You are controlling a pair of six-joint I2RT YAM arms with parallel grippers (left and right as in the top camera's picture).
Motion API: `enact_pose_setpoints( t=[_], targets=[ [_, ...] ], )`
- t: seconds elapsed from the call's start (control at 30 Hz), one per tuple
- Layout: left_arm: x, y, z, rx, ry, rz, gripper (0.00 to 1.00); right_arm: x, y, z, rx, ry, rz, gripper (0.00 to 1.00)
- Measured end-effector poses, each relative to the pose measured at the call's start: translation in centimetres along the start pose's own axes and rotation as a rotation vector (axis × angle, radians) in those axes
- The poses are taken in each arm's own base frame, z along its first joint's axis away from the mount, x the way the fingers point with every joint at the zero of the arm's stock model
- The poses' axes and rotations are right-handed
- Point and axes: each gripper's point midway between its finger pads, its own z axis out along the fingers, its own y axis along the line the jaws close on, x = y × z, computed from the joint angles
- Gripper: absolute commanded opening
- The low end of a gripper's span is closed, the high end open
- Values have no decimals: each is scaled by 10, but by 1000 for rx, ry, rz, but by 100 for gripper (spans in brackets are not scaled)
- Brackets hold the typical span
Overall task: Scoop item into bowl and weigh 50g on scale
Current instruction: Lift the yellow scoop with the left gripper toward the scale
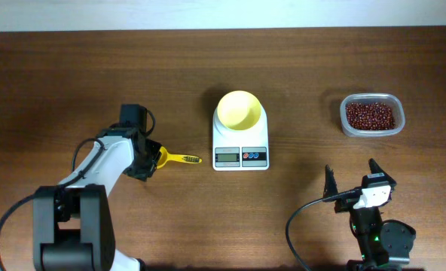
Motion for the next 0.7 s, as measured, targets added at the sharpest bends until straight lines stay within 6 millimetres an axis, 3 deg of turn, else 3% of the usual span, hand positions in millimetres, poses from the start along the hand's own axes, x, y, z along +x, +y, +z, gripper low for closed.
enact_pose_setpoints(
  t=[0.1, 0.33, 0.47, 0.57, 0.7],
  targets=[
    [2, 4, 8, -29, 11, 2, 1, 0, 0, 0, 0, 0, 0, 99],
    [1, 1, 7, -18, 10, 5, 0, 0, 0, 0, 0, 0, 0, 99],
    [-4, 0, 2, -23, 7, 137, 0, 0, 0, 0, 0, 0, 0, 99],
    [-24, -25, -24, 63, -43, 268, 0, 0, 0, 0, 0, 0, 0, 99],
    [-36, -71, -95, 284, -145, 474, 0, 0, 0, 0, 0, 0, 0, 99]
  ],
)
